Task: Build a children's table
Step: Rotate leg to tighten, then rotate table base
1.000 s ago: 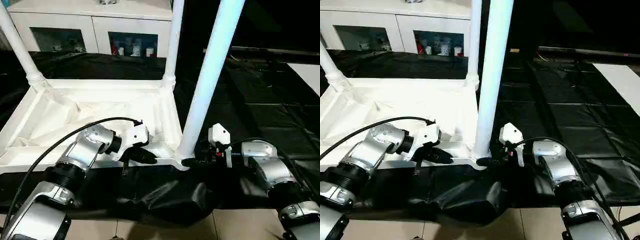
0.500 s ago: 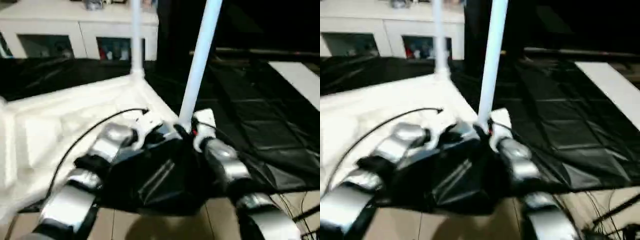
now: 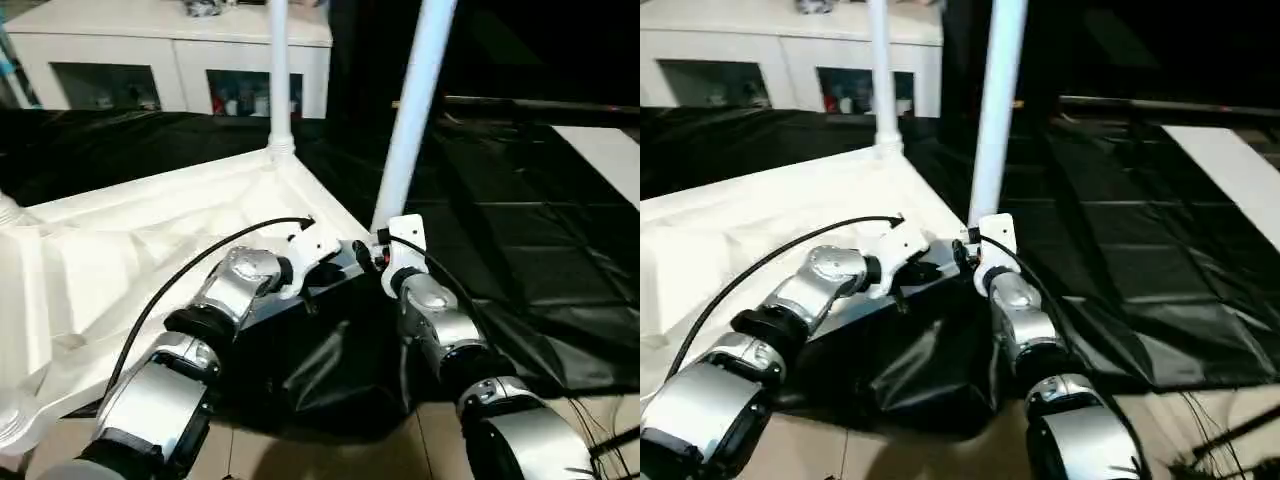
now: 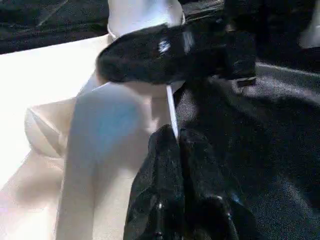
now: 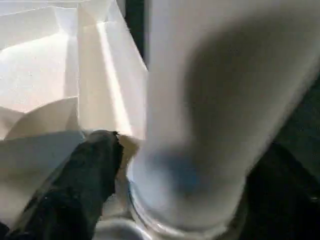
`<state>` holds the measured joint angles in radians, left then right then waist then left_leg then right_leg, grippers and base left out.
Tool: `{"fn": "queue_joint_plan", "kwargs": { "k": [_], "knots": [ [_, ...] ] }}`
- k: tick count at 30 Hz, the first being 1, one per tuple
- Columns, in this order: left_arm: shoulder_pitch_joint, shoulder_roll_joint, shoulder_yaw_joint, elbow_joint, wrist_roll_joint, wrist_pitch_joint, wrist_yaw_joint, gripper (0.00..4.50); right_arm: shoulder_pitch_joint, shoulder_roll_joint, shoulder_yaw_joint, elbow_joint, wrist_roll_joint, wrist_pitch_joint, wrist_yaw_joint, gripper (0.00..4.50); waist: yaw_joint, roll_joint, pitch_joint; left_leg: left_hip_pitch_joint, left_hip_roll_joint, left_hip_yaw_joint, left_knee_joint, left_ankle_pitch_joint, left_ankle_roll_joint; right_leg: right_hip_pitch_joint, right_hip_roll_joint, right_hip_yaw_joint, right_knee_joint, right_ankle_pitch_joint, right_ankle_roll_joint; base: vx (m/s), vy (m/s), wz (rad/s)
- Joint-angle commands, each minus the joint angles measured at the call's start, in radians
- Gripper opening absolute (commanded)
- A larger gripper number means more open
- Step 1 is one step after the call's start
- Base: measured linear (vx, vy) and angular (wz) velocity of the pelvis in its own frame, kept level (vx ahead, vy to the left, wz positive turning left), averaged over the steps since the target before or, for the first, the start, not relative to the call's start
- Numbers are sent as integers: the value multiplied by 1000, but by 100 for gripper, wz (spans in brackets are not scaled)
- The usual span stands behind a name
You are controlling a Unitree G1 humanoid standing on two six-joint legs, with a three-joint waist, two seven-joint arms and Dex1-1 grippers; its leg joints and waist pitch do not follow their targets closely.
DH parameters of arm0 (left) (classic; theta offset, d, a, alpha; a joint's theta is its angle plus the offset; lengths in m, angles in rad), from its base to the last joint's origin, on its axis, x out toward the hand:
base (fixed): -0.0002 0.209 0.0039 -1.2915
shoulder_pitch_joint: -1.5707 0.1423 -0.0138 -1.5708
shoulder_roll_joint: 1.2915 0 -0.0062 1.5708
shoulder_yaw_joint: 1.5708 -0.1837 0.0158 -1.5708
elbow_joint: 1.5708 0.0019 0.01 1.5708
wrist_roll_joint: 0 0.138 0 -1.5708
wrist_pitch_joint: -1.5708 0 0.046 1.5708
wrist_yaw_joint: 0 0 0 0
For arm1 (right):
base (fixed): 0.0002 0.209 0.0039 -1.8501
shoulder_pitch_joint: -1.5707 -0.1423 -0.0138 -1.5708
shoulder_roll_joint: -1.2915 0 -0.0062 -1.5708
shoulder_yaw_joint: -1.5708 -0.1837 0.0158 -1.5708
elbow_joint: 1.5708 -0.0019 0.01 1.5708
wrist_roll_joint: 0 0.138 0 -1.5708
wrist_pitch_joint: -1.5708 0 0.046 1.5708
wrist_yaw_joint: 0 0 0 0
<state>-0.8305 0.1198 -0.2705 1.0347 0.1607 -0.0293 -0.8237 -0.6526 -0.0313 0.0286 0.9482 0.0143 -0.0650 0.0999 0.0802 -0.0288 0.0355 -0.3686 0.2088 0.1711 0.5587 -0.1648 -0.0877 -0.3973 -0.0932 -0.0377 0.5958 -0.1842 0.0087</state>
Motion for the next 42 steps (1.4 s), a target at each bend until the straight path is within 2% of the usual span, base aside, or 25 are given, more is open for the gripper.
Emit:
{"fn": "queue_joint_plan", "kwargs": {
  "k": [1,2,4,5,8,9,10,11,13,15,16,18,22,23,25,26,31,33,34,35,36,37,39,40,42],
  "knots": [
    [6,-15,-41,30,33,-34,-42,0,63,-56,21,-86,-26,44,59,385,-1,6,-49,16,11,7,-69,-349,-3,26,-36,26,-82,-267,-168,0,0,0],
    [6,-15,-41,30,33,-34,-42,0,63,-56,21,-86,-26,44,59,385,11,3,-50,15,12,8,-68,-318,6,31,-35,27,-82,-237,-156,0,0,0],
    [2,-16,-40,41,34,-66,-39,0,118,-114,33,-181,-17,49,166,385,18,8,-51,17,12,9,-66,-294,13,31,-36,28,-78,-204,-164,0,0,0],
    [2,-16,-40,41,34,-66,-39,0,118,-114,33,-181,-17,49,166,385,21,4,-52,13,12,10,-64,-275,21,36,-33,27,-77,-176,-162,0,0,0],
    [-3,-19,-29,45,24,-90,-40,0,217,-214,63,-372,32,69,381,385,35,5,-54,10,12,10,-57,-228,52,45,-31,26,-68,-82,-170,0,0,0],
    [-5,-19,-26,45,21,-96,-39,0,247,-247,65,-430,56,82,434,385,34,8,-54,3,10,8,-58,-203,59,50,-33,24,-63,-59,-177,0,0,0],
    [-7,-20,-23,45,17,-106,-39,0,276,-282,67,-484,79,93,483,385,35,8,-55,1,9,8,-58,-198,59,52,-34,23,-64,-58,-177,0,0,0],
    [-8,-20,-22,45,15,-110,-38,0,287,-296,68,-504,88,98,501,385,40,5,-54,7,11,8,-55,-201,68,51,-33,23,-67,-56,-175,0,0,0],
    [-12,-21,-17,45,12,-127,-31,0,328,-342,71,-578,119,115,567,385,37,3,-52,1,10,7,-56,-206,74,53,-34,21,-68,-80,-176,0,0,0],
    [-17,-34,33,38,-41,-121,-46,0,381,-394,78,-659,149,135,655,385,37,3,-50,4,12,8,-56,-237,77,51,-35,22,-76,-138,-168,0,0,0],
    [-17,-38,51,36,-62,-117,-56,27,394,-404,76,-685,157,150,674,388,35,0,-49,2,11,8,-58,-244,78,48,-37,21,-78,-186,-168,0,0,0],
    [-15,-50,127,-8,-157,-89,-103,55,429,-419,74,-766,210,186,737,389,39,-3,-51,2,12,8,-55,-235,77,49,-40,22,-77,-199,-179,0,0,0],
    [5,-45,184,-92,-244,-54,-148,83,444,-410,89,-831,236,206,745,389,37,0,-55,-1,20,5,-50,-171,93,46,-37,20,-57,-44,-236,0,0,0],
    [9,-43,192,-111,-259,-46,-154,95,446,-406,91,-844,238,212,741,389,34,-9,-56,-5,19,6,-48,-146,102,49,-36,18,-49,-1,-245,0,0,0],
    [27,-28,215,-193,-300,-13,-167,107,431,-379,88,-846,230,226,701,389,28,-7,-55,-7,16,7,-47,-138,111,48,-35,17,-48,6,-250,0,0,0],
    [52,-7,235,-290,-338,30,-176,115,422,-357,90,-849,222,225,676,389,24,-14,-55,-5,17,9,-46,-141,112,47,-35,18,-50,0,-252,0,0,0],
    [181,115,254,-651,-382,241,-190,148,411,-295,125,-878,210,244,644,389,10,-1,-53,-1,23,9,-51,-146,93,44,-33,19,-43,-12,-248,0,0,0],
    [245,179,252,-783,-370,319,-192,166,401,-270,139,-876,202,250,623,389,8,9,-50,3,23,10,-53,-163,68,40,-30,20,-46,-39,-235,0,0,0],
    [275,210,251,-842,-375,358,-197,177,392,-258,143,-865,192,249,605,389,6,8,-48,3,21,13,-54,-171,60,38,-26,21,-48,-53,-229,0,0,0],
    [284,218,250,-859,-376,369,-199,187,390,-255,144,-862,189,248,600,389,6,17,-49,7,24,10,-57,-187,39,37,-28,21,-47,-63,-223,0,0,0],
    [382,306,246,-1036,-426,492,-238,193,354,-218,145,-810,168,246,551,389,7,18,-48,10,22,12,-58,-201,19,34,-25,21,-45,-77,-216,0,0,0],
    [396,319,245,-1060,-434,508,-244,199,348,-213,145,-800,163,244,543,389,5,21,-51,9,24,7,-61,-201,7,36,-29,20,-39,-77,-220,0,0,0],
    [487,385,228,-1202,-485,604,-261,210,312,-184,140,-745,144,225,500,389,-4,18,-44,8,17,15,-63,-213,-10,31,-16,21,-47,-100,-211,0,0,0],
    [512,401,225,-1245,-501,635,-256,232,304,-176,138,-735,140,222,491,389,-1,21,-46,13,18,15,-60,-218,-15,29,-18,23,-45,-96,-212,0,0,0],
    [596,416,188,-1338,-538,706,-244,232,250,-153,118,-658,95,207,393,389,2,24,-45,12,15,16,-62,-216,-29,29,-16,23,-45,-95,-201,0,0,0]
  ]
}}
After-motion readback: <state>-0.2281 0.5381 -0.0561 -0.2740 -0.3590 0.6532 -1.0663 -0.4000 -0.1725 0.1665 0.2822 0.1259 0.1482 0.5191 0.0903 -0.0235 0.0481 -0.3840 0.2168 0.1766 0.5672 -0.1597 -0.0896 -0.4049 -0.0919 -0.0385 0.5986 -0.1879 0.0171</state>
